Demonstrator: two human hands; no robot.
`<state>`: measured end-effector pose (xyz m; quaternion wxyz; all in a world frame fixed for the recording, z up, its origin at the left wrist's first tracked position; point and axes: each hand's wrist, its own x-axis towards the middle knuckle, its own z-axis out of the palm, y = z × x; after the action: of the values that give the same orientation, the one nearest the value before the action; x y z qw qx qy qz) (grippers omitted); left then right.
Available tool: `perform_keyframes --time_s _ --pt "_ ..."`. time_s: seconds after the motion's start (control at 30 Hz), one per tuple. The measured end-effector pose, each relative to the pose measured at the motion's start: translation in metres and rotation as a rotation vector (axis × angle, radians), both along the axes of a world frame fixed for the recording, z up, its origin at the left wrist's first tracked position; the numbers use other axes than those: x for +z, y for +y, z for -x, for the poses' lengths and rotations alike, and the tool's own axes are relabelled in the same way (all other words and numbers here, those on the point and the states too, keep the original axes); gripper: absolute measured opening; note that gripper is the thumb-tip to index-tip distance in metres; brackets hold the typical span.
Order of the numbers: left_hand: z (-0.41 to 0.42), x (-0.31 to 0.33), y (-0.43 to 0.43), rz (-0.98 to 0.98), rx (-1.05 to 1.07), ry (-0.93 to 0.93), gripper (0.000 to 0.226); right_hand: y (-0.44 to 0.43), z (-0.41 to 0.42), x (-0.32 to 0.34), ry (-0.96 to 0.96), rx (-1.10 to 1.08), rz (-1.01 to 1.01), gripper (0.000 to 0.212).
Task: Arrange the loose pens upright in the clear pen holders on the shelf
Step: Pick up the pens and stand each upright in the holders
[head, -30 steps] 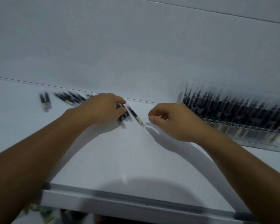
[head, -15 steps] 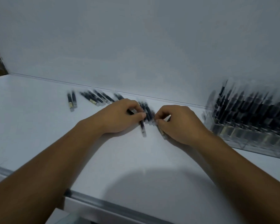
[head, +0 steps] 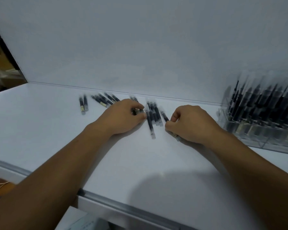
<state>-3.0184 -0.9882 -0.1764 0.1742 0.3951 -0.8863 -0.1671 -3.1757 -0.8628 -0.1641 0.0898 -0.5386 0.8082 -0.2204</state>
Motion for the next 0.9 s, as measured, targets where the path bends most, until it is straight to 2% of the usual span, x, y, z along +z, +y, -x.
perform_keyframes --time_s 0.17,0.27,0.43,0.6,0.7,0.9 --pt "-0.001 0.001 0.001 -0.061 -0.003 0.068 0.036 0.005 0.001 0.001 -0.090 -0.002 -0.005 0.022" --pt "0.001 0.000 -0.001 -0.019 0.103 0.118 0.030 0.006 0.002 0.000 -0.122 -0.008 0.034 0.028" --pt "0.012 0.005 -0.009 -0.015 0.223 -0.036 0.054 0.005 0.003 -0.002 -0.157 -0.013 0.076 0.026" --pt "0.014 0.011 -0.011 -0.049 0.221 -0.044 0.031 0.003 0.004 -0.004 -0.220 -0.030 0.139 0.022" --pt "0.011 0.016 -0.010 -0.092 0.191 -0.036 0.029 0.002 0.003 -0.004 -0.256 -0.024 0.184 0.020" --pt "0.007 0.022 -0.008 -0.310 0.176 0.063 0.025 -0.002 0.005 -0.008 -0.237 -0.037 0.269 0.013"
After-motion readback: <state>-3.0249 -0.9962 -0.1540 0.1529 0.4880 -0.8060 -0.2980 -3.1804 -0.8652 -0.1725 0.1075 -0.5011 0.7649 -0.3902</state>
